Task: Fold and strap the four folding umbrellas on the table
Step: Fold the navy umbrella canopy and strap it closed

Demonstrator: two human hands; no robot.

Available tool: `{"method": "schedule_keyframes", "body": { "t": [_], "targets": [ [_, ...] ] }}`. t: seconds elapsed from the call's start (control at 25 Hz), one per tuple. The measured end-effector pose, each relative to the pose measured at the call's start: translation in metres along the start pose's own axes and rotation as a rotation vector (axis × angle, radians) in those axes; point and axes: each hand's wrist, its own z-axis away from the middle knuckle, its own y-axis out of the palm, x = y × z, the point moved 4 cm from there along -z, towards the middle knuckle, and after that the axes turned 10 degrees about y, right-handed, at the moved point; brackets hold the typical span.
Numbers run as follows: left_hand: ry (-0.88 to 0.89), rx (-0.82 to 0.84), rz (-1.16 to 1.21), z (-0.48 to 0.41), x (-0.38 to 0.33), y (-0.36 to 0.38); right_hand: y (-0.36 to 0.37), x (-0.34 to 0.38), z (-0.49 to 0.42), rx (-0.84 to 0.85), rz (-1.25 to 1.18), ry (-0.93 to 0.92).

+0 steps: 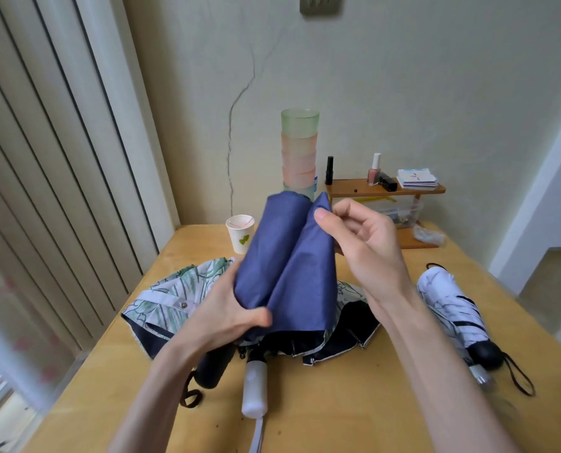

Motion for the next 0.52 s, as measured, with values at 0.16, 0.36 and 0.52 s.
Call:
{"method": "schedule_keyframes", "body": {
  "t": [0.16,0.36,0.52],
  "targets": [
    [0.044,0.282,0.079,0.006,-0.012,0.022,0.004,-0.001,0.002,-0.032,-0.027,0.092],
    [0.073,0.143,0.076,0.007,-0.027,0.035,0.014,-0.006,0.007,0.216,-0.178,0.262],
    [-0.035,-0.028,0.157,0.006,-0.017,0.028,0.003,-0.004,0.003,0.090,-0.158,0.136]
  ]
}}
